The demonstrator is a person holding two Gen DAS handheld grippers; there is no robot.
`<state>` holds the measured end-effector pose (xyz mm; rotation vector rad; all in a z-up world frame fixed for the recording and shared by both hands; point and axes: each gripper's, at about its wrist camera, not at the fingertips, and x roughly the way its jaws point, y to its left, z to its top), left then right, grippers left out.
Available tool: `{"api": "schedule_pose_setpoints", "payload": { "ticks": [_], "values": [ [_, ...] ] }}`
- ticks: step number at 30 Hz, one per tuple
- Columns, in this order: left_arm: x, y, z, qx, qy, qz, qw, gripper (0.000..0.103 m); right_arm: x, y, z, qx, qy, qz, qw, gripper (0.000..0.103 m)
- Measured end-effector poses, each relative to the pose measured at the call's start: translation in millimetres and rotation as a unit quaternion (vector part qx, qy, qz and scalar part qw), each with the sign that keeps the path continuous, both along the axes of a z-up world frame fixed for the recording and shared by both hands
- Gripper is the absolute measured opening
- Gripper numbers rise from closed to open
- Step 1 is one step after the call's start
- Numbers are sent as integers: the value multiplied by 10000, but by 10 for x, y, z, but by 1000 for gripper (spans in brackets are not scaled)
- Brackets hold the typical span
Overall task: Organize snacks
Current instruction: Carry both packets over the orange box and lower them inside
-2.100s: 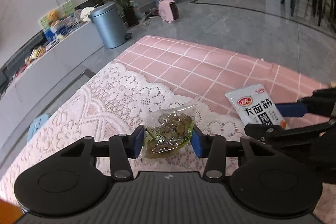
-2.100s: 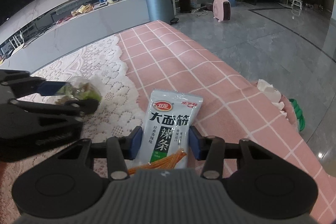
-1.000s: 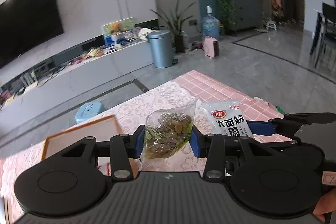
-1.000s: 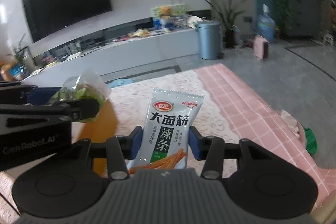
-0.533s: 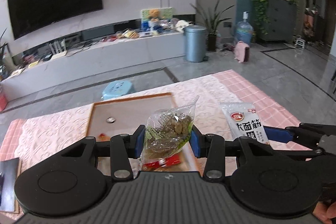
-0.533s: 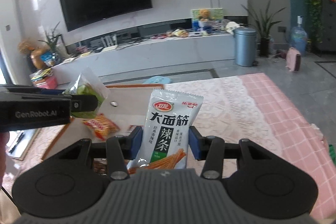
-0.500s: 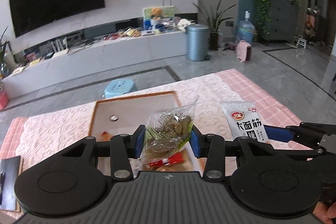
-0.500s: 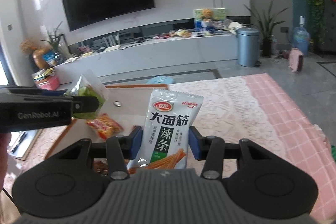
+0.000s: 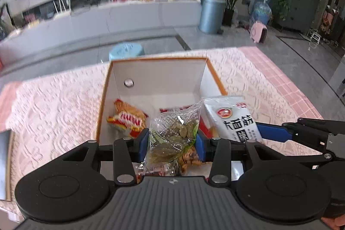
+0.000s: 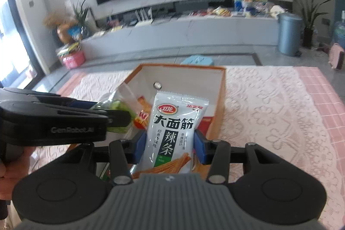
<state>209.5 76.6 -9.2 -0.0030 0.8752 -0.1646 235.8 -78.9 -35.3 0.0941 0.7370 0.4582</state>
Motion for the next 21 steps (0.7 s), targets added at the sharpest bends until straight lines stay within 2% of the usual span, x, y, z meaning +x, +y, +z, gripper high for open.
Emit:
{"api": "schedule_pose_setpoints", "payload": {
  "ticks": [9,15,21],
  "values": [
    [264,191,-306,96,558,6,9984,49,334,275,-218,-320,363,366,9982,46],
    [341,236,-449,392,643,-128,9971,49,510,417,-398,-742,431,611,9944,46],
    [380,239,-552,500,749,-259,9956,50,566,514,-530,-1065,459,769,9903,46]
  ]
}}
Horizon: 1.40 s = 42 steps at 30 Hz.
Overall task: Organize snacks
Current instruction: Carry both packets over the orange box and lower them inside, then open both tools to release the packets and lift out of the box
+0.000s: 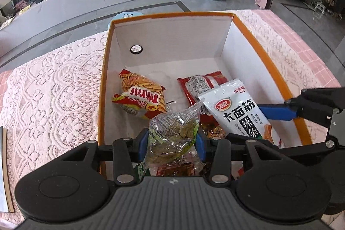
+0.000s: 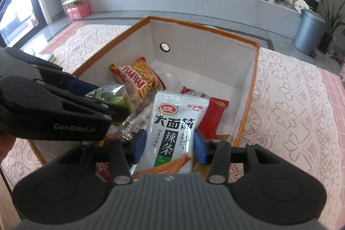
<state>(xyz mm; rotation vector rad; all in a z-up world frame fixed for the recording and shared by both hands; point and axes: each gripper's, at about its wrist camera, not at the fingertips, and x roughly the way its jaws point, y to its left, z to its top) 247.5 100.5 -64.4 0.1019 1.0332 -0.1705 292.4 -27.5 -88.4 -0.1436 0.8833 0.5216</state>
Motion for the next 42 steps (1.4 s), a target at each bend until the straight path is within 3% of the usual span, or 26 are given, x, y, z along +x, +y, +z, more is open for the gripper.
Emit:
{"api": "schedule_pose_setpoints", "payload": {
  "ticks": [6,15,18,20,23,32,36,42],
  "values": [
    [26,-31,-65,212,45,-106,9997,50,9,103,-28,-393,-165,185,9989,47],
    [-17,-58,-56,215,-55,-96,9997,55,-6,107,-39,-525,-211,217,9982,48],
    [-38,-64,-23,213,-89,-97,9997,59,-19,99,-17,-542,-233,189,9981,52],
    [-60,-60,32,201,-178,-87,9996,61,-36,89,13,-536,-281,165,9980,59],
    [-105,-48,151,127,-345,-83,9993,69,-56,70,65,-561,-361,119,9977,72],
    [-337,-122,611,31,-1053,154,9943,73,-250,-72,363,-403,-718,-77,9966,85],
    [-489,-163,824,62,-1427,491,9885,73,-397,-206,548,-304,-1004,-309,9940,95],
    [-728,-280,1082,84,-1968,689,9780,74,-668,-425,791,-128,-1313,-635,9892,99]
  ]
}}
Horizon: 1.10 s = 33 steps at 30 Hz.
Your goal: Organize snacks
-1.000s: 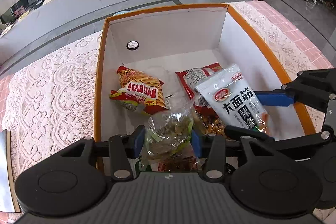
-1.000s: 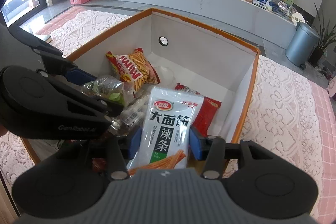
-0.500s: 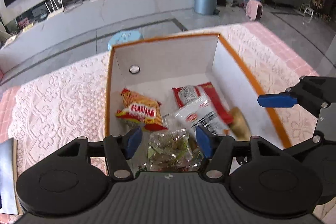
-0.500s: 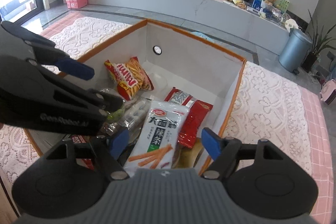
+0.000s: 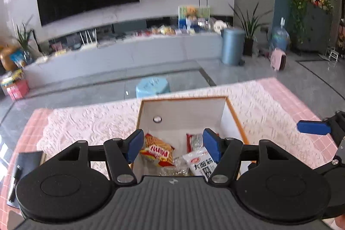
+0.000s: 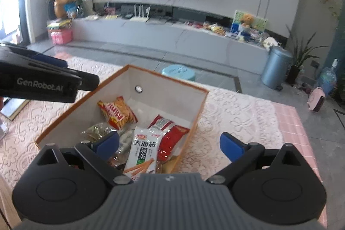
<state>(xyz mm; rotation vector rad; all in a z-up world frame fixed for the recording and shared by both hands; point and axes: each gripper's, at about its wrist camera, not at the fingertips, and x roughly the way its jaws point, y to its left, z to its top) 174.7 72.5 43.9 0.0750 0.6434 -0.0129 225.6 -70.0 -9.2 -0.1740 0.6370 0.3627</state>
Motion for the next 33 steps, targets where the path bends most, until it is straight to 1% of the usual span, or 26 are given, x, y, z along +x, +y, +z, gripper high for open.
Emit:
{"api": "schedule_pose_setpoints", "payload": {
  "ticks": [3,5,6,9,14,19,22,25,28,33],
  "values": [
    [-149,-120,84,304,-284,21,9991,78,-181,-146,108,158,-208,-244,9994,99],
    [-247,-180,110,475,-427,34,9980,79,-306,-243,162,291,-290,-372,9985,99],
    [-293,-209,118,516,-489,48,9975,79,-371,-301,186,350,-331,-426,9979,99],
    [-453,-286,128,517,-637,151,9965,85,-569,-442,263,484,-495,-586,9959,99],
    [-735,-391,64,630,-813,427,9938,85,-886,-631,374,596,-810,-769,9920,99],
    [-934,-387,-24,429,-719,618,9946,86,-1218,-730,420,718,-1064,-724,9891,99],
    [-1044,-372,-70,317,-668,713,9947,86,-1379,-765,395,672,-1136,-718,9887,99],
    [-1144,-377,-142,343,-635,722,9948,89,-1485,-795,345,580,-1141,-764,9888,99],
    [-1216,-370,-209,353,-565,717,9952,90,-1536,-819,276,609,-1051,-657,9904,99],
    [-1275,-422,-401,367,-344,663,9965,90,-1594,-855,151,737,-899,-711,9907,99]
  ]
}}
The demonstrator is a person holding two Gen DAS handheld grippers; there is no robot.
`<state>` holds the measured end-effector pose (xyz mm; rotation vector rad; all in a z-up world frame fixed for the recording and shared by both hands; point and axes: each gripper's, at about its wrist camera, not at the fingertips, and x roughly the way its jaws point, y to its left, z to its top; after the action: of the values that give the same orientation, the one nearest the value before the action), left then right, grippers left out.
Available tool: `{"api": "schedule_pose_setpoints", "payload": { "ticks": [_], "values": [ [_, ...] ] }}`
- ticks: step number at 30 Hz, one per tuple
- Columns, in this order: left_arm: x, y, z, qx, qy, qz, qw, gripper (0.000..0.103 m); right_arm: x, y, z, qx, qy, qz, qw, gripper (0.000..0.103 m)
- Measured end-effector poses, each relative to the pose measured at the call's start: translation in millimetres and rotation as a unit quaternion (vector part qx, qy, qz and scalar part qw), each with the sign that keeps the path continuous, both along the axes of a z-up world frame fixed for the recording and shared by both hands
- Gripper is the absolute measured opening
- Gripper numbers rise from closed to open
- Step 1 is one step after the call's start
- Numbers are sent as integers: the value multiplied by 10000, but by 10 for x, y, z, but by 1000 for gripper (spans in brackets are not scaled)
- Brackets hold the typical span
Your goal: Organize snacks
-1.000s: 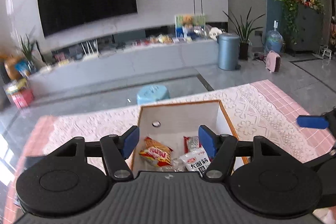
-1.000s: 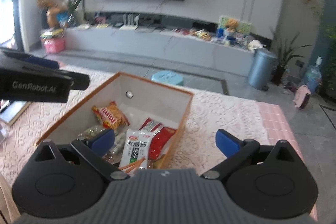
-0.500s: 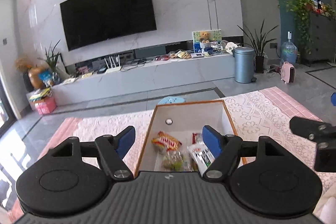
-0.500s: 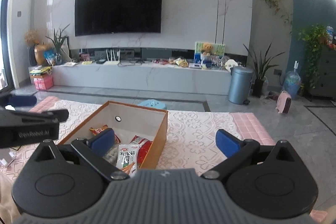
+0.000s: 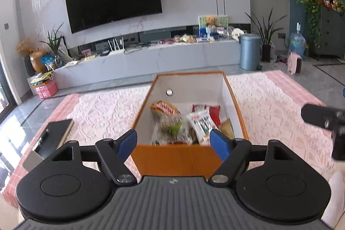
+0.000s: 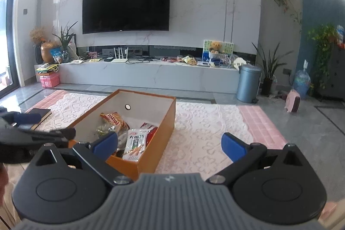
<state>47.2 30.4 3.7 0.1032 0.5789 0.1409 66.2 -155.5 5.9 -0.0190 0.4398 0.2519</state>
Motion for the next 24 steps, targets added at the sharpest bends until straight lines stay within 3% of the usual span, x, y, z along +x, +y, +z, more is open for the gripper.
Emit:
{"api": "schedule_pose_setpoints", "payload": {
  "ticks": [7,24],
  "values": [
    [-14,5,-289,-101,387,1,9992,90,33,-18,-201,217,205,-37,9995,99],
    [-15,98,-359,-357,681,87,9970,90,145,164,-497,90,601,38,9981,99]
  ]
}}
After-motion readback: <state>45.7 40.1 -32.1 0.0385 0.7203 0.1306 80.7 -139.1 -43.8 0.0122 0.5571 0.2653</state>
